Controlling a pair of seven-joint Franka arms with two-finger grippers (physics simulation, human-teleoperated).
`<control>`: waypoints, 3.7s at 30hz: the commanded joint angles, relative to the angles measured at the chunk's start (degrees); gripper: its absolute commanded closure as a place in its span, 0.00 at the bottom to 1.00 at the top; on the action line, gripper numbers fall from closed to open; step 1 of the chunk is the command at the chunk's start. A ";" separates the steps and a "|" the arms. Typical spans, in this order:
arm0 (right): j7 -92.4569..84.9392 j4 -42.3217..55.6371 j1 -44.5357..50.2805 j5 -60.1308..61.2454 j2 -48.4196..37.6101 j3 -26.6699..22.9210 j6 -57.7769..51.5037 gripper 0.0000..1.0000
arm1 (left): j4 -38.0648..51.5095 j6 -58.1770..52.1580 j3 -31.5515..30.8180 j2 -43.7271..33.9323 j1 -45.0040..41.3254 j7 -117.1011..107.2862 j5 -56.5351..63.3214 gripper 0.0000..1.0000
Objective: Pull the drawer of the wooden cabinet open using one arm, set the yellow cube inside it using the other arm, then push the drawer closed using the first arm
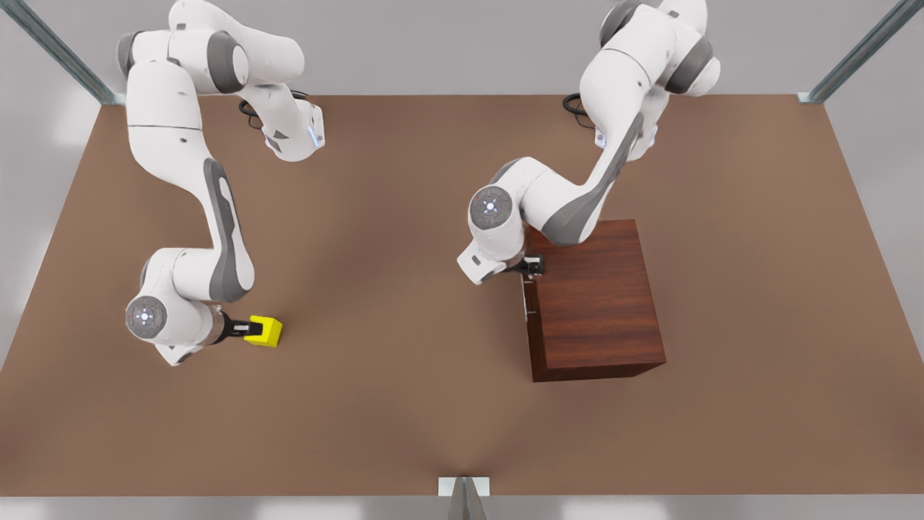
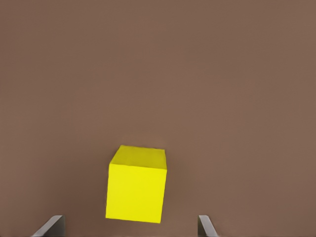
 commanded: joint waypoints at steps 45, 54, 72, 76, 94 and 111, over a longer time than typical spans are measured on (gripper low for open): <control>5.85 -4.83 0.23 0.28 -5.32 5.09 6.44 0.45 | 1.79 9.60 0.04 8.57 -0.26 -21.75 7.52 0.32; 17.10 5.72 3.75 -0.77 -6.91 12.30 -3.15 0.45 | 5.92 9.86 0.04 10.68 -2.99 -23.33 7.52 0.32; 8.05 0.10 -5.22 -3.67 -14.99 12.74 -8.60 0.45 | 18.05 -4.02 -2.51 5.85 0.79 -21.07 -5.48 0.00; 8.05 0.18 -5.22 -4.11 -14.99 12.74 -8.68 0.45 | 17.96 -15.80 -2.42 2.69 15.28 6.80 -11.11 0.00; 46.46 35.86 26.51 -3.67 7.68 13.62 -17.56 0.45 | 17.43 -23.09 -1.63 -4.26 26.72 22.47 -10.23 0.00; 54.81 42.55 33.98 -2.79 15.77 13.35 -8.16 0.00 | 17.43 -15.19 -1.98 -1.80 24.79 -45.57 -18.41 0.79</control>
